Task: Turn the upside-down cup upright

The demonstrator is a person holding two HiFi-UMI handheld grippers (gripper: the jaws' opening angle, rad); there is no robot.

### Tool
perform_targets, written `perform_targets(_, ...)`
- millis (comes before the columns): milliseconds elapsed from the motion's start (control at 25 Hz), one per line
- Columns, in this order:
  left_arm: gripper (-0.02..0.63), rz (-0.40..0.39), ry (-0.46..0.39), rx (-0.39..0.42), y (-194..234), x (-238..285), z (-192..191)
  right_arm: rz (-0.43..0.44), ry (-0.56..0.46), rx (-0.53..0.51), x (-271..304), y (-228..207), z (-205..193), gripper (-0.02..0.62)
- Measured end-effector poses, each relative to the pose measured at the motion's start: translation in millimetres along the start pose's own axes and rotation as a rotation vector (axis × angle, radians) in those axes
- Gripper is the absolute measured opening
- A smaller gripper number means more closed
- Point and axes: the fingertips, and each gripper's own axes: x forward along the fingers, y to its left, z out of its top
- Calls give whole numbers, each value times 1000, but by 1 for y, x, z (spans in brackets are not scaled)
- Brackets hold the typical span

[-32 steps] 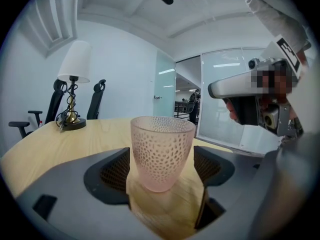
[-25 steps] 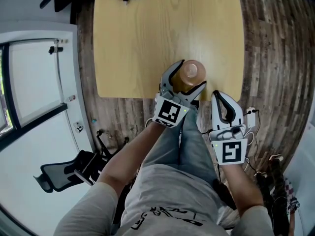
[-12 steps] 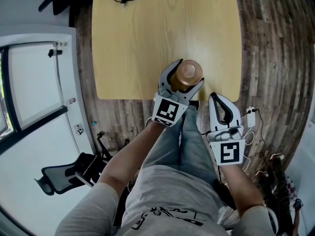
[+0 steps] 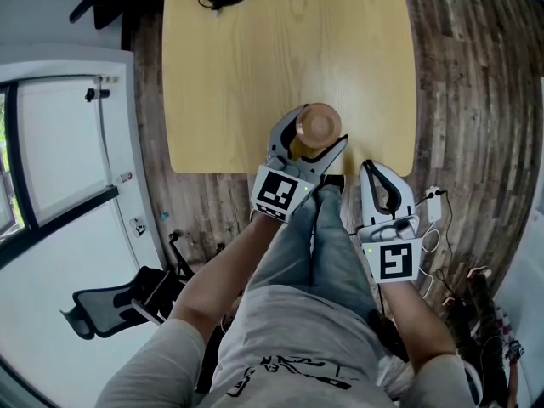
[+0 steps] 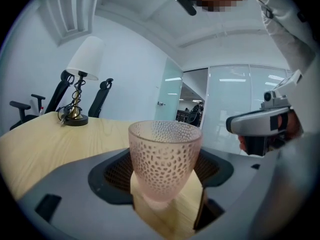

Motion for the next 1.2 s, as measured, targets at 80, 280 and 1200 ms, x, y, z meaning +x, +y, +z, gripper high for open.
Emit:
perform_targets(80, 367, 3, -20, -47, 3, -3, 7, -2, 3, -2, 1, 0, 1, 25)
perform_targets(280, 367, 5, -74, -187, 7, -12, 25, -8, -18, -8, 1, 0, 8, 25)
perform_targets(1200, 367, -24, -251, -719, 22, -43, 49, 6, -47, 10, 8, 11, 15, 26)
